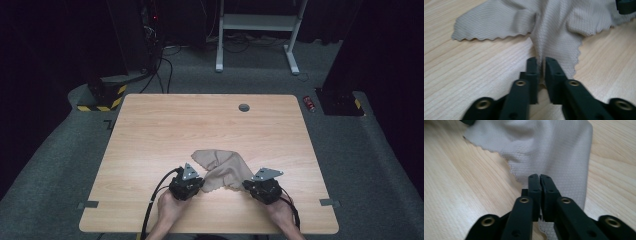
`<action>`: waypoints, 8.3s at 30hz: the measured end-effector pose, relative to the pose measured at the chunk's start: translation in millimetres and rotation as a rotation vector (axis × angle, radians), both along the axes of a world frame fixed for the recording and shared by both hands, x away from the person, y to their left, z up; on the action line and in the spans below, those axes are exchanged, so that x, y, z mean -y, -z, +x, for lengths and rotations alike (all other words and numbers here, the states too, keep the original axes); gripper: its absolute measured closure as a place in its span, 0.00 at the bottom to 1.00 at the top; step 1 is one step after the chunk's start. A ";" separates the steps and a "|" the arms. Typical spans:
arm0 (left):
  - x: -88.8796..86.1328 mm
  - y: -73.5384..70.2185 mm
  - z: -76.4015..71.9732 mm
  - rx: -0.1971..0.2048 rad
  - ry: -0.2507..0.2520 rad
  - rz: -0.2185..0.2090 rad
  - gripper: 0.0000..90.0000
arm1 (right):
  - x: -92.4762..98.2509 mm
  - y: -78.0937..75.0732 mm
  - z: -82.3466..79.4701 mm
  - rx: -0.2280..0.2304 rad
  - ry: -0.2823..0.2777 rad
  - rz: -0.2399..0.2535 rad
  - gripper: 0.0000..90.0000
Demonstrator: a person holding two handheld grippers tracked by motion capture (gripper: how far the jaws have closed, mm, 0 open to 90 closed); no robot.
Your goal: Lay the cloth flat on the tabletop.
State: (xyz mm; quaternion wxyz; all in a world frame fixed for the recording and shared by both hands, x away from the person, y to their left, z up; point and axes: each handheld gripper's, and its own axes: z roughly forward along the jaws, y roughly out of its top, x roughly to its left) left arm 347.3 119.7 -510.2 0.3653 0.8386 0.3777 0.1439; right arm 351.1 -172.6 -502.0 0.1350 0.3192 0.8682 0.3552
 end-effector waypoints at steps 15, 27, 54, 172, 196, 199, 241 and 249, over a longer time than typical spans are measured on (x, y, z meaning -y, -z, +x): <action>12.3 -10.7 59.2 -0.022 -0.147 0.010 0.56 | -15.5 -8.5 77.9 -0.015 0.177 0.042 0.69; 17.3 1.1 73.4 -0.036 -0.156 0.088 0.58 | -24.3 8.8 97.0 -0.073 0.192 -0.019 0.93; 4.4 -23.5 57.2 0.003 -0.043 0.035 0.99 | -40.1 -18.6 34.5 0.050 -0.031 0.003 0.99; -7.8 16.1 41.5 0.069 -0.180 -0.002 0.43 | -50.7 -27.6 67.4 -0.088 -0.032 0.058 0.88; -7.7 16.2 41.6 0.069 -0.183 -0.004 0.43 | -41.6 -36.4 76.0 0.014 0.033 0.030 1.00; -8.0 16.0 41.6 0.067 -0.185 -0.002 0.44 | -39.3 -34.5 81.0 0.047 0.065 -0.013 1.00; -22.3 -41.0 100.3 0.056 -0.168 -0.033 1.00 | 5.8 -33.8 105.5 0.086 0.216 -0.004 0.99; -12.9 -29.6 119.4 0.035 -0.175 0.066 1.00 | 10.3 -17.8 122.8 0.036 0.254 -0.005 0.99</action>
